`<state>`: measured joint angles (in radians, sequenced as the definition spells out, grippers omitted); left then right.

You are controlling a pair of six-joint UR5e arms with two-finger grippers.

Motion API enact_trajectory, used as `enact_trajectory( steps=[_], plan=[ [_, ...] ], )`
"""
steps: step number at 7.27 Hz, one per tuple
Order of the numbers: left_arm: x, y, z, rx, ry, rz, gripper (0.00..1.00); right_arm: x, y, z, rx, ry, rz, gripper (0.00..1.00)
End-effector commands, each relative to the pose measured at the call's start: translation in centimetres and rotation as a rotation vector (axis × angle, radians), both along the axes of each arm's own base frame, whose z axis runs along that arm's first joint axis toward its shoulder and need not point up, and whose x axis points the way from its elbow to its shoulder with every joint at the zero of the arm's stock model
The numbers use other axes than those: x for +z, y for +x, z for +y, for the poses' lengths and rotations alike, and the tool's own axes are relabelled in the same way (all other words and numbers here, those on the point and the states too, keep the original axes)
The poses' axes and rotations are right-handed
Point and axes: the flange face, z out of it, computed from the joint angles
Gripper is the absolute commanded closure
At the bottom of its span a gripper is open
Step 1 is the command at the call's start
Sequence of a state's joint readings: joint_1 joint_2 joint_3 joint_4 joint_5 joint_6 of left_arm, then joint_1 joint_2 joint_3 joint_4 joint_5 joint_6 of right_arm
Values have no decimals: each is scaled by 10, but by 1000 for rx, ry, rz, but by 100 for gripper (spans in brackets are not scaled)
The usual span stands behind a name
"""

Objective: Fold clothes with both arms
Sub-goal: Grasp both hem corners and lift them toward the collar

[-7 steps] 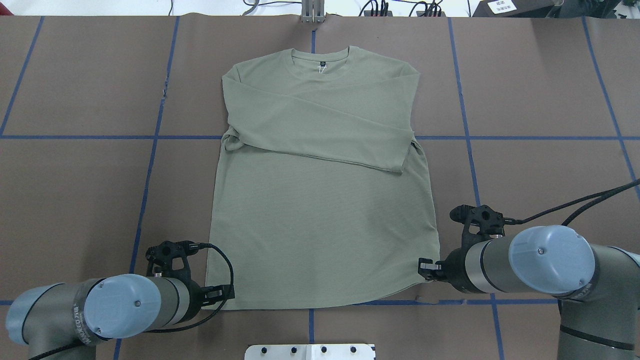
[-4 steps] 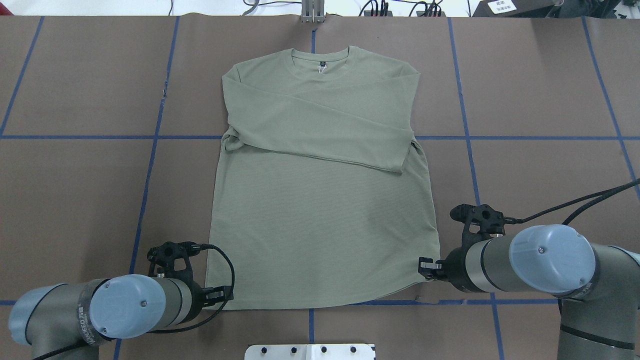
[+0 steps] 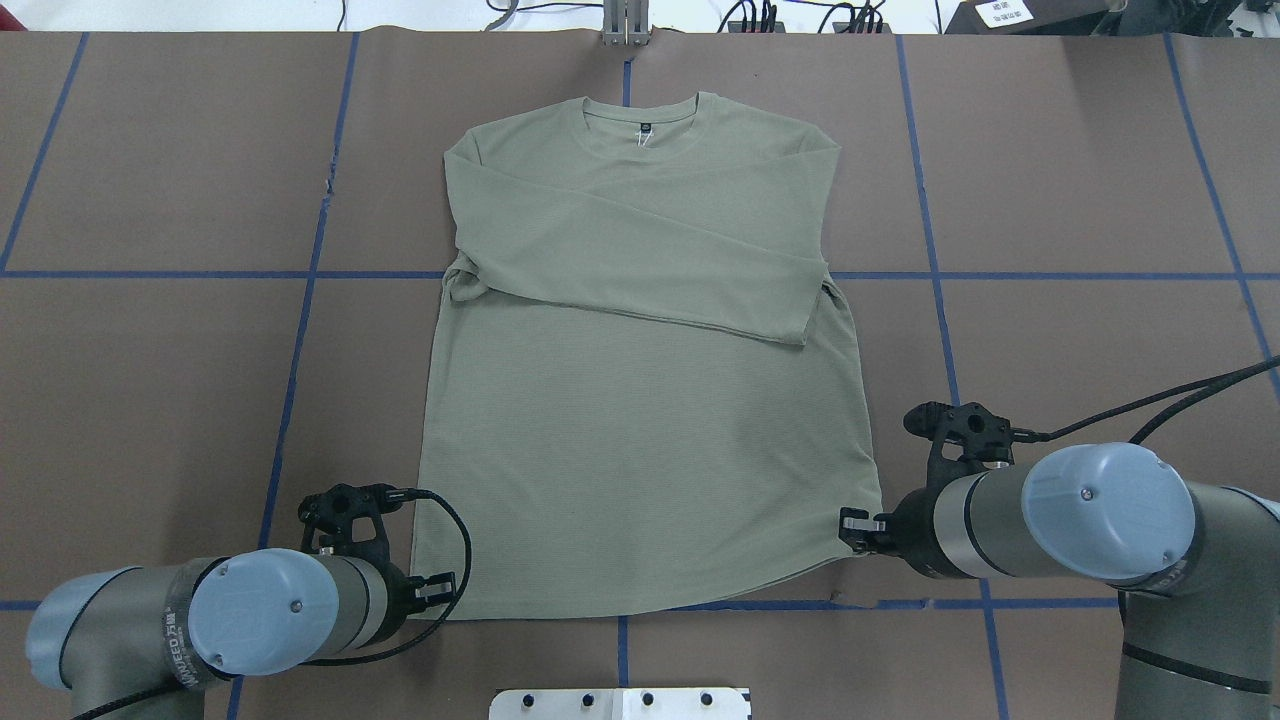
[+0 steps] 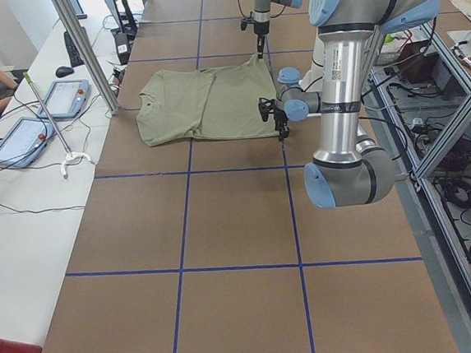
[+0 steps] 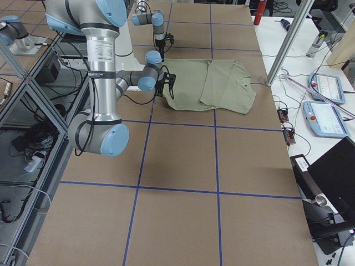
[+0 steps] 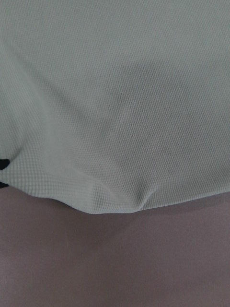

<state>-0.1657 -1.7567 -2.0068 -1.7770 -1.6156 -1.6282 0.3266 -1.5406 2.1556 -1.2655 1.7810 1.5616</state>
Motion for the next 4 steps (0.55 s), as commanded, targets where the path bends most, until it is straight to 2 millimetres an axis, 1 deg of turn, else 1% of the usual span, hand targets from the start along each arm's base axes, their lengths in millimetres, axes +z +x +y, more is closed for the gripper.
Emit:
enact_trajectory(
  steps=[1,2,3,4],
  plan=[
    [-16,5,-1,-2,-6,-14,58,1,1,-2,4,-2,2,100],
    [-23,8,-1,-4,-9,-17,65,1,2,-2,5,-2,3,100],
    [-24,8,-1,-5,-10,-16,85,1,2,-2,5,-1,1,100],
    [-24,8,-1,-4,-11,-15,100,1,2,-2,5,-2,2,100]
  ],
)
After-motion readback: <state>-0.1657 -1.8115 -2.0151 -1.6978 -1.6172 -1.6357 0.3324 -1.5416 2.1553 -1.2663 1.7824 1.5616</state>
